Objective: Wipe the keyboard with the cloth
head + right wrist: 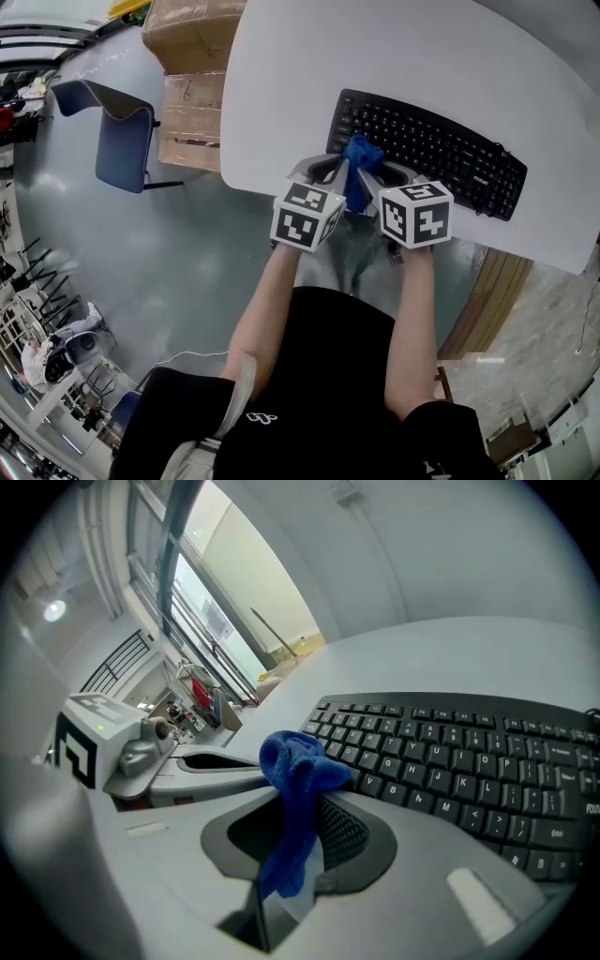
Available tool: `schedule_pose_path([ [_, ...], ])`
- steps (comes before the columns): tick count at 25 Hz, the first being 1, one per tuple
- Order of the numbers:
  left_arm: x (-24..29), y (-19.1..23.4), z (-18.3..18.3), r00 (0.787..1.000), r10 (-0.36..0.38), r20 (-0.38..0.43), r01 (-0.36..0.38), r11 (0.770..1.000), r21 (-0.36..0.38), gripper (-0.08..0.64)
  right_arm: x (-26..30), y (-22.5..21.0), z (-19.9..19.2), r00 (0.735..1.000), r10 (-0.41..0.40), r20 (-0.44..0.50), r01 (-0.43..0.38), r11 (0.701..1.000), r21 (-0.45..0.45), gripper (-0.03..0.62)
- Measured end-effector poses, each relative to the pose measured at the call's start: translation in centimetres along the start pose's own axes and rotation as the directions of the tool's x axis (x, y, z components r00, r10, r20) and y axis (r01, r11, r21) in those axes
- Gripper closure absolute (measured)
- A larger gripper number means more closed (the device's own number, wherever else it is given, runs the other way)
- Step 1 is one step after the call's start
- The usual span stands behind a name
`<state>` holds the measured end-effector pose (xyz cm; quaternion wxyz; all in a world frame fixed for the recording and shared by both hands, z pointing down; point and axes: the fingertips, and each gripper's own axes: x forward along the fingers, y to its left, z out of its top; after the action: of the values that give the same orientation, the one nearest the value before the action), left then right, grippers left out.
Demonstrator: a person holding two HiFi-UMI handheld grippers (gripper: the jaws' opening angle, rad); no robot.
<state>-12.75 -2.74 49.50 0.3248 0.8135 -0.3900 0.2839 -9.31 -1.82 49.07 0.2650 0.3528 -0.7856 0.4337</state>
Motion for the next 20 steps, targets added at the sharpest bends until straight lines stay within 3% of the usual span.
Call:
schedule_pose_path([
  [20,2.8,-3.8,-0.1,0.999,-0.024,-0.031,0.024,1.000,0.013,0.561,-2.9,-3.8,-1.2,1.000,-0.005,0.021,0.004,0.999,0.046,0.500],
])
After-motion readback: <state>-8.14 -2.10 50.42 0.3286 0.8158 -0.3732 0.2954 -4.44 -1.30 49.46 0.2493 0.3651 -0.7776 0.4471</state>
